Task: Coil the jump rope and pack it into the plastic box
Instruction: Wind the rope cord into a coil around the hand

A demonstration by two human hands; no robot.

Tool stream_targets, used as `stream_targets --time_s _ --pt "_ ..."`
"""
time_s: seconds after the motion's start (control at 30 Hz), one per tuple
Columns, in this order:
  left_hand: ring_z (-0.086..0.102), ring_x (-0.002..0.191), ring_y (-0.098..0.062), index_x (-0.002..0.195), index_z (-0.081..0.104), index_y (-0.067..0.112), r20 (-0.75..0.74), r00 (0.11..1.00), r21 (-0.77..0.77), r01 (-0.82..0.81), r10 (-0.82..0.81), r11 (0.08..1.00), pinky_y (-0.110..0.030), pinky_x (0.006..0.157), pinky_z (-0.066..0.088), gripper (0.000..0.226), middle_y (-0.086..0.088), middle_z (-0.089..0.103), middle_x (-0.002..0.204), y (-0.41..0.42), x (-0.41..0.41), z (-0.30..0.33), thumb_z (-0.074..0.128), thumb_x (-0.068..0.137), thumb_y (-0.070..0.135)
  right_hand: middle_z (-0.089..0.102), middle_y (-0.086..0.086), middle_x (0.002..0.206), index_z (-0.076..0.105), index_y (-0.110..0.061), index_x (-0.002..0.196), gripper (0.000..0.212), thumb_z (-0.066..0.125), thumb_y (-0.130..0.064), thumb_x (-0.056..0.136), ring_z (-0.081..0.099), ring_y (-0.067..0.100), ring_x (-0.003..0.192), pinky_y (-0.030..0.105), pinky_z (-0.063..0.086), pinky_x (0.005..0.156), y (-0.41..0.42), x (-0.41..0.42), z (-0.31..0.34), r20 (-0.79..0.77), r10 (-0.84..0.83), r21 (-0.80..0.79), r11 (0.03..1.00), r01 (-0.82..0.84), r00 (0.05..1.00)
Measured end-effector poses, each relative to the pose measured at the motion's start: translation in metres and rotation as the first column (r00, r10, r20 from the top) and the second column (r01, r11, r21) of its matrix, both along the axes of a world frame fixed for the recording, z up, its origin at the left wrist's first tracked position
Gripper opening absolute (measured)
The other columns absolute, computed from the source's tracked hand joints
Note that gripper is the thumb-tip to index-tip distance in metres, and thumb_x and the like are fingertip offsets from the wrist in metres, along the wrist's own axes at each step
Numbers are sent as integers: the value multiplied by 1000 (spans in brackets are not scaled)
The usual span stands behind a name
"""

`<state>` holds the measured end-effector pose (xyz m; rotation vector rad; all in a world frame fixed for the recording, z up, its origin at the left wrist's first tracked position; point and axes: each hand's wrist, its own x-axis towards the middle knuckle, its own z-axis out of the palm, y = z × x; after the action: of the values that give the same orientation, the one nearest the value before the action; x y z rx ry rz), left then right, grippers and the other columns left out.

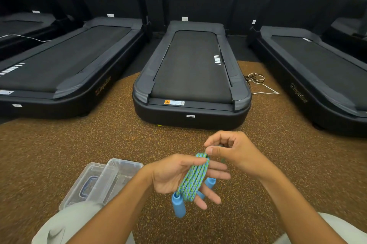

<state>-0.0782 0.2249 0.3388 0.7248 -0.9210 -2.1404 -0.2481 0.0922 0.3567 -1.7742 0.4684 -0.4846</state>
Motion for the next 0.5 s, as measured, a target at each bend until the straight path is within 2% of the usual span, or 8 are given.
stream_targets --time_s 0.17,0.33,0.5 --pt "68 113 -35 154 39 12 -62 998 0 -2 2 1000 -43 84 60 59 -7 42 160 1 2 0 44 102 40 76 -5 79 78 -12 90 7 77 -6 88 66 3 73 15 53 69 -7 1 -13 -11 -67 45 997 67 998" --pt "65 119 -38 158 31 15 -122 992 6 -34 34 999 -44 85 61 66 -7 40 161 0 5 -2 50 101 40 80 1 89 81 -9 92 8 74 -12 91 71 6 82 18 55 74 -12 0 -24 -68 -75 48 996 78 995" --pt "66 118 -38 156 37 17 -133 988 -5 -76 74 997 -44 85 61 63 -5 42 161 0 8 -2 53 99 40 83 0 96 83 -15 96 13 70 -11 96 74 6 89 21 57 79 -10 -2 -28 -144 -50 13 999 52 988"
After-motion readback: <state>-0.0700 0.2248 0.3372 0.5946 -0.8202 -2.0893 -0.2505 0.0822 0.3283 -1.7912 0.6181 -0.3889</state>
